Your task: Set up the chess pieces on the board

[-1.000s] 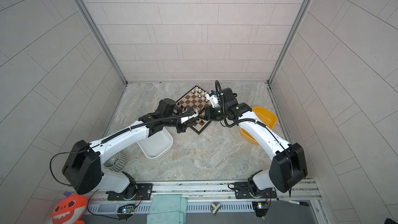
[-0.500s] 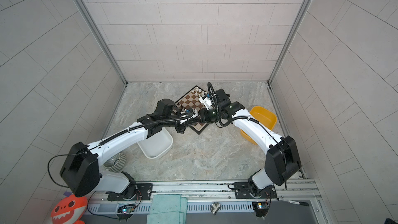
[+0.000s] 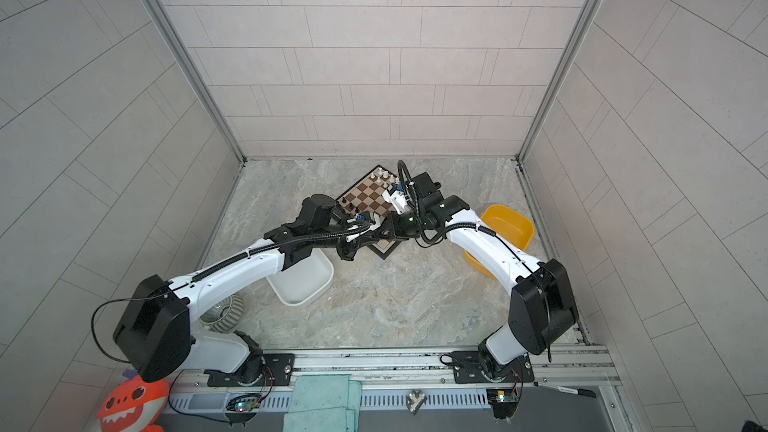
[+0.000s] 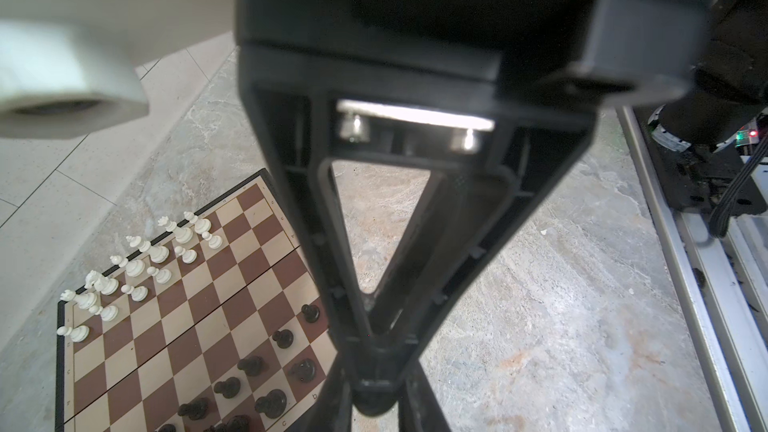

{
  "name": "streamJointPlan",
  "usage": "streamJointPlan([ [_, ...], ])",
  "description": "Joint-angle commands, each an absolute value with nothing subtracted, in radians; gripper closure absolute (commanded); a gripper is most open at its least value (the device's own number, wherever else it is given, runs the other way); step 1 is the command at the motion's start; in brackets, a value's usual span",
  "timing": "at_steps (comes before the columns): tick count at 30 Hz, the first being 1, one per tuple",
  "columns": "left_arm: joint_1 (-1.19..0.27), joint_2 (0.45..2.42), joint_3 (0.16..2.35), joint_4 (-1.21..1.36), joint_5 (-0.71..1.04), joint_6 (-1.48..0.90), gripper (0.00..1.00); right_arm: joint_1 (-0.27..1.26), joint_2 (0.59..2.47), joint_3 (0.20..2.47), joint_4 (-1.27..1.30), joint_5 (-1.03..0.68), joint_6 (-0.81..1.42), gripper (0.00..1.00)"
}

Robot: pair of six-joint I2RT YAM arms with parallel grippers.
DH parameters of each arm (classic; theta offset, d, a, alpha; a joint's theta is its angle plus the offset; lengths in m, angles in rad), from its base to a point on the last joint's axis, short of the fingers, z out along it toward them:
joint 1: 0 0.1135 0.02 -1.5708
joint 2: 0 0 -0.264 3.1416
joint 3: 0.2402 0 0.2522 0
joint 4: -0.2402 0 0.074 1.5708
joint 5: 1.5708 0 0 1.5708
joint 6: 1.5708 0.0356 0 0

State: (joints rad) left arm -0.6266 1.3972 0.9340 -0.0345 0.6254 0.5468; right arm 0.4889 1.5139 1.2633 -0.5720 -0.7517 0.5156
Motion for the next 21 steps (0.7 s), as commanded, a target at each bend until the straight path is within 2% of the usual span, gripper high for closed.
streamJointPlan([
  [1, -0.634, 1.350, 0.921, 0.014, 0.699, 0.537, 0.87, 0.487, 1.514, 1.278, -0.573, -0.702, 0.491, 0.86],
  [4, -0.634, 1.347, 0.916, 0.024, 0.703, 0.533, 0.87, 0.491, 1.507, 1.267, -0.556, -0.709, 0.496, 0.88],
  [11, -0.634, 1.351, 0.920, 0.034, 0.702, 0.517, 0.86, 0.501, 1.484, 1.240, -0.506, -0.722, 0.511, 1.00],
  [15, -0.633, 1.357, 0.923, 0.053, 0.682, 0.488, 0.72, 0.503, 1.459, 1.221, -0.490, -0.703, 0.506, 1.00],
  [21, -0.630, 1.404, 0.948, 0.071, 0.632, 0.420, 0.59, 0.503, 1.452, 1.213, -0.481, -0.660, 0.520, 1.00],
])
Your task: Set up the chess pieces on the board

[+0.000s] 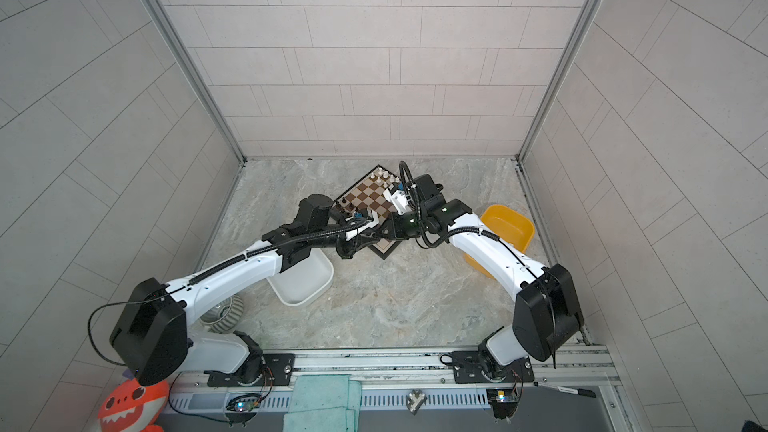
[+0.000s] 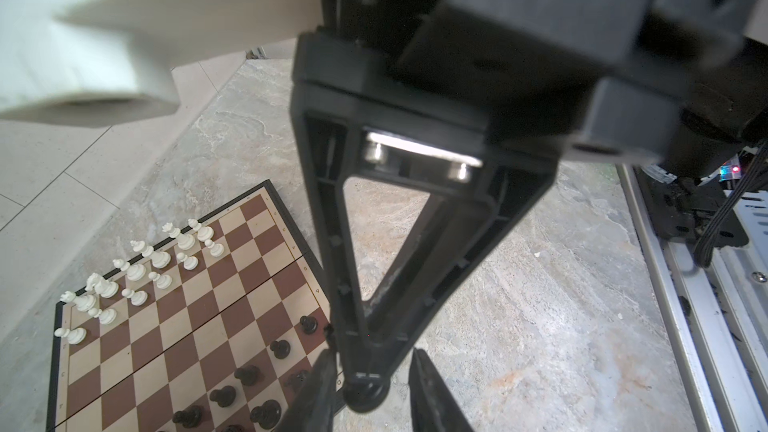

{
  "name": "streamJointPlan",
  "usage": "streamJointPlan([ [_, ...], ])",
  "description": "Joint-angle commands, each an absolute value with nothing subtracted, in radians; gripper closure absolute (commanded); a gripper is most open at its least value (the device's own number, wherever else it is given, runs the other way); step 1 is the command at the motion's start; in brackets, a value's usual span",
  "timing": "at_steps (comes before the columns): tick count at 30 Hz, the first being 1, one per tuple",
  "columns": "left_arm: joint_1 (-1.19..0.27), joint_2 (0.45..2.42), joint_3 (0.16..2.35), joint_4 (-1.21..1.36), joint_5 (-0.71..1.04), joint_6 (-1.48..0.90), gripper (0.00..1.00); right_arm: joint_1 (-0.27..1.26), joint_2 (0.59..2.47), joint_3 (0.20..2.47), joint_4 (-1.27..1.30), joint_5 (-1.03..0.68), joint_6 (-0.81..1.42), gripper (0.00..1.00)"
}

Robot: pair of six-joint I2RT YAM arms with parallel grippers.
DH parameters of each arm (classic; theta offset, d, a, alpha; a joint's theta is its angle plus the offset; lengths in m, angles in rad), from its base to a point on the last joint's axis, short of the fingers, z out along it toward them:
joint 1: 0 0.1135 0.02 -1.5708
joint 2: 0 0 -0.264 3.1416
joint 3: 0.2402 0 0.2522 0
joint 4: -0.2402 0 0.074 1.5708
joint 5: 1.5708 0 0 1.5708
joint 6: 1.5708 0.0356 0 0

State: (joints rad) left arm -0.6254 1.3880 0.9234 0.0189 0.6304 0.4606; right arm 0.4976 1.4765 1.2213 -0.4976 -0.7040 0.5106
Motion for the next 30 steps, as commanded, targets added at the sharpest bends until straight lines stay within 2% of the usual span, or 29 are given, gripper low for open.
streamJointPlan([
  [1, -0.626, 1.407, 0.950, 0.081, 0.618, 0.394, 0.54, 0.503, 1.452, 1.214, -0.480, -0.647, 0.521, 1.00],
  [2, -0.625, 1.407, 0.950, 0.084, 0.596, 0.377, 0.24, 0.502, 1.450, 1.215, -0.481, -0.632, 0.518, 1.00],
  [3, -0.626, 1.401, 0.954, 0.073, 0.554, 0.356, 0.00, 0.502, 1.449, 1.216, -0.482, -0.613, 0.511, 1.00],
  [8, -0.605, 1.253, 0.947, -0.133, 0.424, 0.169, 0.00, 0.509, 1.459, 1.222, -0.516, -0.470, 0.445, 1.00],
  [12, -0.591, 1.060, 0.930, -0.353, 0.098, -0.134, 0.00, 0.561, 1.503, 1.218, -0.528, -0.290, 0.367, 1.00],
  [16, -0.555, 1.018, 1.000, -0.650, -0.189, -0.283, 0.00, 0.611, 1.590, 1.215, -0.479, -0.191, 0.345, 1.00],
  [18, -0.505, 1.017, 0.988, -0.699, -0.151, -0.307, 0.00, 0.633, 1.645, 1.236, -0.468, -0.152, 0.328, 1.00],
  [23, -0.445, 0.992, 0.899, -0.633, -0.042, -0.329, 0.00, 0.664, 1.769, 1.289, -0.467, -0.066, 0.316, 1.00],
  [30, -0.442, 0.973, 0.882, -0.617, -0.059, -0.343, 0.00, 0.673, 1.864, 1.323, -0.459, -0.034, 0.319, 1.00],
])
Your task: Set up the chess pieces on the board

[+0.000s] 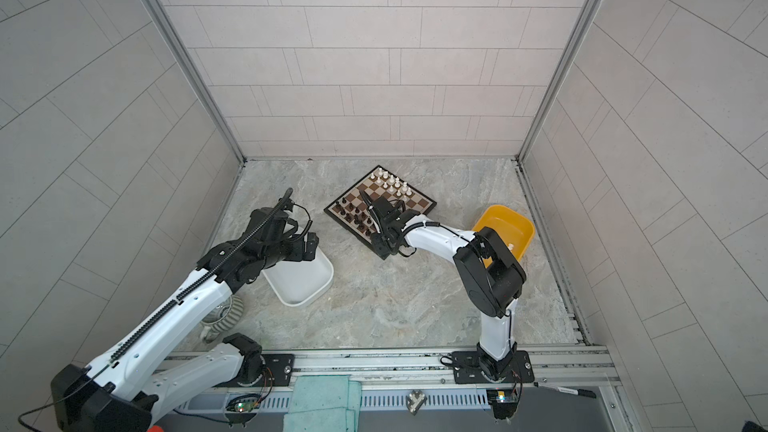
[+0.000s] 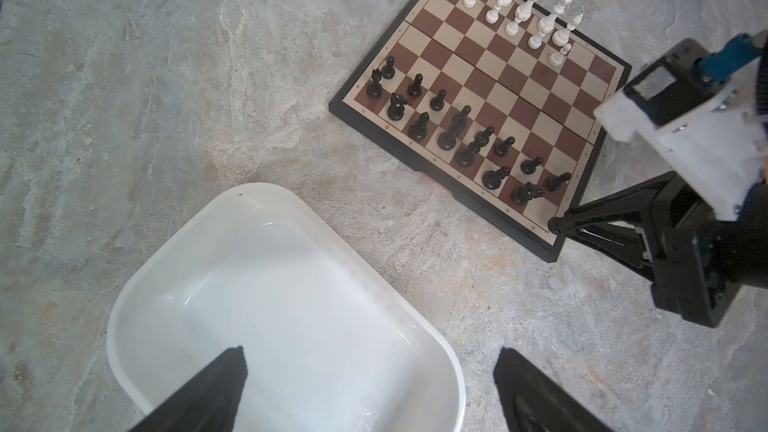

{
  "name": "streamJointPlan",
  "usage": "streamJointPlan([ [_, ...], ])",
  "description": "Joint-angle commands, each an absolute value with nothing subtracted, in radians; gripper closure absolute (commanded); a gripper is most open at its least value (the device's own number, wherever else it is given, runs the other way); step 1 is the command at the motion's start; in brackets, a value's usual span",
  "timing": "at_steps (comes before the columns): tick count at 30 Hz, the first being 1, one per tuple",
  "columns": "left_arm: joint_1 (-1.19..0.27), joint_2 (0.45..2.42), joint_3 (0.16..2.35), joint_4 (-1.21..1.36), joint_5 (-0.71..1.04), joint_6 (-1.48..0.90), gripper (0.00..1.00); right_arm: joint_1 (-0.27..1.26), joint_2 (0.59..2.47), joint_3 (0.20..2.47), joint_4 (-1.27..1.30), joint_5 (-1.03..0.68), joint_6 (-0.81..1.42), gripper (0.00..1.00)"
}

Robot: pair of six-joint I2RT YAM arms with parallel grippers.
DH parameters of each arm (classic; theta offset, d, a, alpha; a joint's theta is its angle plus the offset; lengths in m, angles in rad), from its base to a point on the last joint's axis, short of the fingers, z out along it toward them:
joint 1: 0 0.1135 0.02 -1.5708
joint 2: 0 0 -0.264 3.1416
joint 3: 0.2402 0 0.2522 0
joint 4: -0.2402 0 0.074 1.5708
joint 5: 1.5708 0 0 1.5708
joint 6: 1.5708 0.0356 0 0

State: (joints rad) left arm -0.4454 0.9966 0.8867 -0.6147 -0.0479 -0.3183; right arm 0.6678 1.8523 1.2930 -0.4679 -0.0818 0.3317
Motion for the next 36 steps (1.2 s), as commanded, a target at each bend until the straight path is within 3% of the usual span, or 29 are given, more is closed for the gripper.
streamJointPlan([
  [1, -0.442, 0.973, 0.882, -0.617, -0.052, -0.344, 0.00, 0.673, 1.871, 1.328, -0.459, -0.031, 0.319, 1.00],
  [36, -0.442, 0.983, 0.878, -0.609, -0.059, -0.354, 0.00, 0.673, 1.903, 1.324, -0.502, -0.008, 0.301, 1.00],
])
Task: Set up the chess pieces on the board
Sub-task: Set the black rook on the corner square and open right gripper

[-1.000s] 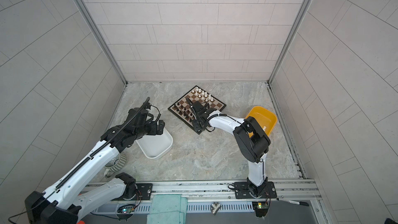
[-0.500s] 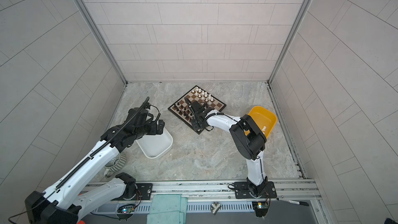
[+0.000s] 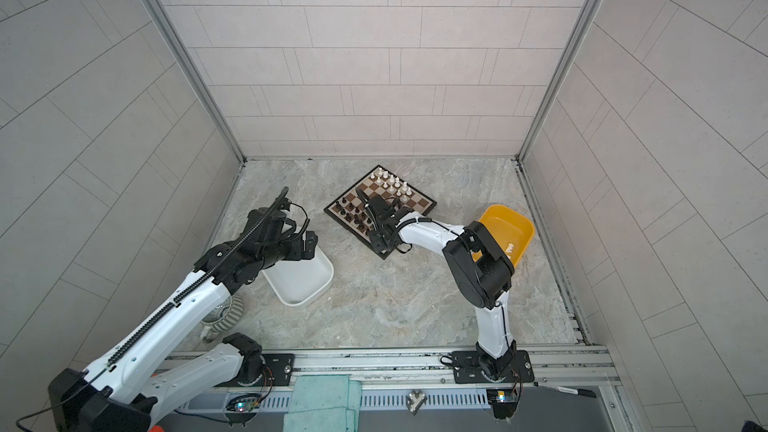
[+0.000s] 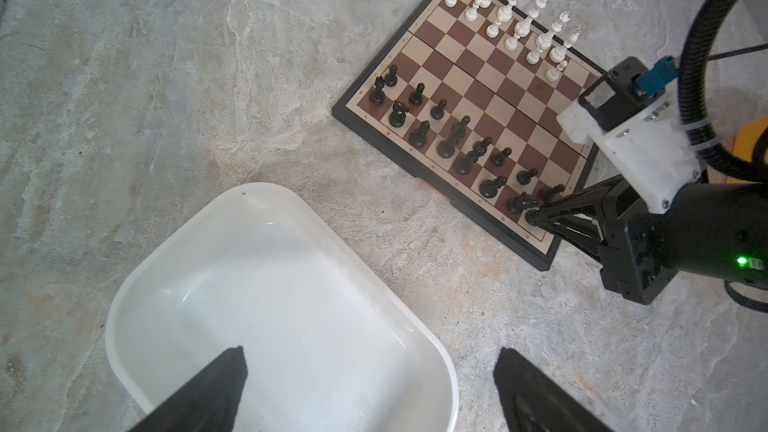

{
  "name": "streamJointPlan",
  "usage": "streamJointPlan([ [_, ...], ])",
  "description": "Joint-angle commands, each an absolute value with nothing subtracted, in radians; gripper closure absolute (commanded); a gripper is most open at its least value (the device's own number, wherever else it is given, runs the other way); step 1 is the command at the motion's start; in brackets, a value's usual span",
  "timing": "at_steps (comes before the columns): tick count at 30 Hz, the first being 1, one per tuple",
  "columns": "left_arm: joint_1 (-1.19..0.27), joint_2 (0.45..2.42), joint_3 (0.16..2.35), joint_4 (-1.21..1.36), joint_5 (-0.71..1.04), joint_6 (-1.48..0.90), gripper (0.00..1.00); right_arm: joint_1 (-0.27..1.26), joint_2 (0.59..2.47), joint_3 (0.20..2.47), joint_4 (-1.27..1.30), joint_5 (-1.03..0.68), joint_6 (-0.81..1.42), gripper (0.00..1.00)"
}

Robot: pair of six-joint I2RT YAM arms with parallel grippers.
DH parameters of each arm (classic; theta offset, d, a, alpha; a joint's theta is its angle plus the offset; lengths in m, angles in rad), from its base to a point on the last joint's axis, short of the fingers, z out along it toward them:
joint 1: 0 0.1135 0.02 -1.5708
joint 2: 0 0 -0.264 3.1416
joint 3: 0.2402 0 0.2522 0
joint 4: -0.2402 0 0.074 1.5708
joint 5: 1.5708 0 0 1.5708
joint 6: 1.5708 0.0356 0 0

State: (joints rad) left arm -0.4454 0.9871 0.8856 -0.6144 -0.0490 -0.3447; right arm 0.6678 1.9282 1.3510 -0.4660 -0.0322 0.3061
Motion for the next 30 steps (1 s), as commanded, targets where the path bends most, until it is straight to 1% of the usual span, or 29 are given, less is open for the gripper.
streamJointPlan([
  [1, -0.442, 0.983, 0.877, -0.609, -0.059, -0.353, 0.00, 0.674, 1.898, 1.321, -0.503, -0.005, 0.301, 1.00],
  [9, -0.442, 0.980, 0.874, -0.607, -0.054, -0.358, 0.00, 0.672, 1.871, 1.296, -0.496, -0.006, 0.307, 1.00],
  [15, -0.442, 0.975, 0.872, -0.612, -0.058, -0.357, 0.00, 0.674, 1.888, 1.305, -0.492, -0.028, 0.314, 0.99],
  [20, -0.442, 0.976, 0.871, -0.610, -0.054, -0.358, 0.00, 0.673, 1.887, 1.312, -0.493, -0.033, 0.320, 0.86],
  [27, -0.442, 0.975, 0.869, -0.611, -0.051, -0.359, 0.00, 0.670, 1.878, 1.336, -0.504, -0.042, 0.321, 0.81],
  [30, -0.442, 0.975, 0.869, -0.611, -0.049, -0.360, 0.00, 0.665, 1.872, 1.347, -0.513, -0.047, 0.326, 0.76],
])
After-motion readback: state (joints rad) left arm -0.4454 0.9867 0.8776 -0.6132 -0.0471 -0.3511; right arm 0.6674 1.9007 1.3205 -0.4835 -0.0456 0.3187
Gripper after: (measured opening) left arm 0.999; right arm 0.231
